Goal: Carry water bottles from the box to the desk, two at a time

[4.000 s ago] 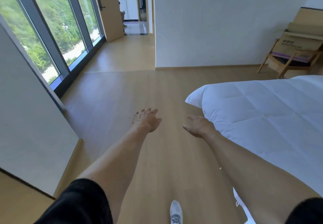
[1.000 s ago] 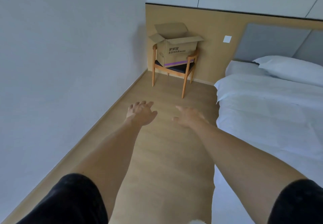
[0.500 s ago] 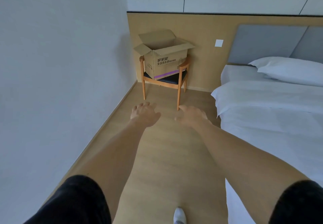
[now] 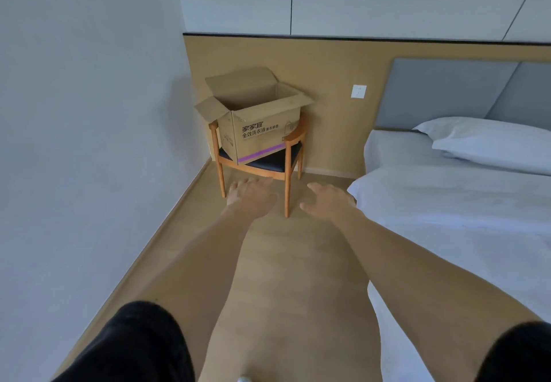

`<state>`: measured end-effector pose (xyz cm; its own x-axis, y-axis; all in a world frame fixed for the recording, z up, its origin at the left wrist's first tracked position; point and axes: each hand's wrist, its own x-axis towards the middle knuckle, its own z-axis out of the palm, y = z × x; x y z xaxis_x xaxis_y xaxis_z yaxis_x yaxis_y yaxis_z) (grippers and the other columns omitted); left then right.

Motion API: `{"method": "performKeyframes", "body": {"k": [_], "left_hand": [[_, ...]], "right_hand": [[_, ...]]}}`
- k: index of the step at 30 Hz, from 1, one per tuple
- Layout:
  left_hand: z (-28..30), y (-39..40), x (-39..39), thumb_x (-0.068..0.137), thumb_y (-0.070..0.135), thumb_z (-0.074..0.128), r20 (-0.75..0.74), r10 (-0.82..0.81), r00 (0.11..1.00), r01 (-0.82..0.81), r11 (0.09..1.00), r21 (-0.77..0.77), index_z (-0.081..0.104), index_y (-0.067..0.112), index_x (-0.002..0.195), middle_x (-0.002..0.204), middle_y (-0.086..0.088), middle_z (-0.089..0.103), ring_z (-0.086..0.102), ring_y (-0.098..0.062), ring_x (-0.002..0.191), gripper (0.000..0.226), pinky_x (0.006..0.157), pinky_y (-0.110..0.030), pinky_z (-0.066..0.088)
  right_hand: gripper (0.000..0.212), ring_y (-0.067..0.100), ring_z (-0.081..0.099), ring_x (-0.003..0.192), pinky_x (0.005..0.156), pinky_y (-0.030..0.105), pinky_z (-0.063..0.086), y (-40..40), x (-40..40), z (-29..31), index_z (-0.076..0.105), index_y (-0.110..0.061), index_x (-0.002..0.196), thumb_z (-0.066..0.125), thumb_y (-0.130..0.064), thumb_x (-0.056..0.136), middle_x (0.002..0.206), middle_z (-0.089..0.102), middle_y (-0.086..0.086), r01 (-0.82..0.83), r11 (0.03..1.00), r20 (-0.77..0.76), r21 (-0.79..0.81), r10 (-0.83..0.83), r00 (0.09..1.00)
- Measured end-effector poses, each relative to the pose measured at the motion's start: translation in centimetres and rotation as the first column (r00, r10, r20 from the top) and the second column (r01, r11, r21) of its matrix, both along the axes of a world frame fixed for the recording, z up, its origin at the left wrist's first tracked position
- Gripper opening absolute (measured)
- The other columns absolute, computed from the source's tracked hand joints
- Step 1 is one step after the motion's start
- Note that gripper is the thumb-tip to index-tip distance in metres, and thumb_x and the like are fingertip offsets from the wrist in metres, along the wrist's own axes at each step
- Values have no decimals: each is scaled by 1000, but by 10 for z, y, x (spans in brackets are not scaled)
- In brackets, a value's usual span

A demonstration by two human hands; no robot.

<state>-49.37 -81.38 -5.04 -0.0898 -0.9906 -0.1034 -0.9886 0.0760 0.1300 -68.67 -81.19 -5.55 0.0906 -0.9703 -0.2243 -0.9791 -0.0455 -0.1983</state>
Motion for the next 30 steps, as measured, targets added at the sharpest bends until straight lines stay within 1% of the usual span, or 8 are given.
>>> {"method": "performKeyframes", "body": {"k": [3, 6, 11, 15, 17, 21, 26, 30], "left_hand": [[-6, -57, -19, 100, 37, 45, 19, -25, 1000, 25, 999, 32, 43, 27, 146, 147, -6, 48, 40, -32, 140, 47, 116, -53, 31], [-14, -116, -36, 99, 41, 45, -59, -44, 997, 45, 999, 18, 44, 28, 146, 139, -4, 51, 43, -29, 136, 49, 114, -51, 32], [-29, -233, -59, 98, 44, 45, -68, -151, 986, 148, 988, -54, 49, 28, 138, 129, -5, 57, 53, -29, 122, 43, 105, -50, 41], [-26, -324, -75, 98, 44, 40, -112, -226, 968, 218, 973, -76, 47, 29, 140, 135, -3, 56, 51, -29, 126, 45, 106, -50, 38], [-25, -365, -82, 99, 43, 38, -108, -258, 960, 251, 965, -79, 44, 28, 144, 137, -4, 54, 49, -30, 128, 47, 106, -51, 36], [-27, -425, -95, 100, 43, 38, -129, -288, 949, 286, 958, -33, 41, 27, 148, 142, -7, 50, 46, -32, 132, 51, 108, -52, 37], [-35, -480, -99, 100, 45, 38, -159, -274, 948, 276, 961, -13, 36, 29, 152, 148, -8, 46, 42, -31, 137, 54, 113, -52, 35], [-45, -529, -96, 99, 43, 38, -151, -240, 959, 243, 970, 0, 38, 29, 149, 147, -9, 46, 42, -32, 136, 51, 111, -51, 34]], "right_hand": [[67, 34, 44, 137, 107, 51, 39, -40, -18, -3, 31, -29, 152, 49, -58, 95, 150, 45, 9, 52, 998, -13, -19, -53, 999], [67, 33, 41, 140, 111, 51, 36, -86, -39, -3, 29, -30, 154, 46, -58, 96, 155, 42, 7, 109, 993, -11, -42, -110, 994], [64, 32, 45, 135, 112, 48, 37, -176, -66, 2, 34, -29, 151, 48, -56, 95, 147, 48, 9, 204, 976, 6, -70, -204, 979], [62, 30, 49, 129, 107, 45, 40, -249, -76, 11, 38, -28, 149, 49, -54, 94, 139, 53, 9, 267, 961, -9, -68, -268, 963], [60, 31, 50, 127, 107, 46, 41, -283, -79, 15, 41, -25, 147, 49, -54, 95, 135, 54, 9, 283, 956, -22, -72, -285, 958], [58, 30, 49, 128, 107, 45, 40, -336, -82, 17, 40, -24, 147, 49, -52, 96, 136, 53, 10, 296, 954, -34, -54, -298, 954], [58, 30, 49, 128, 106, 44, 40, -397, -89, 14, 40, -24, 147, 48, -52, 96, 137, 53, 9, 311, 950, -48, -42, -312, 949], [57, 32, 51, 124, 103, 46, 44, -452, -92, 3, 42, -23, 145, 48, -51, 96, 135, 54, 10, 286, 957, -35, -41, -287, 957]]}}
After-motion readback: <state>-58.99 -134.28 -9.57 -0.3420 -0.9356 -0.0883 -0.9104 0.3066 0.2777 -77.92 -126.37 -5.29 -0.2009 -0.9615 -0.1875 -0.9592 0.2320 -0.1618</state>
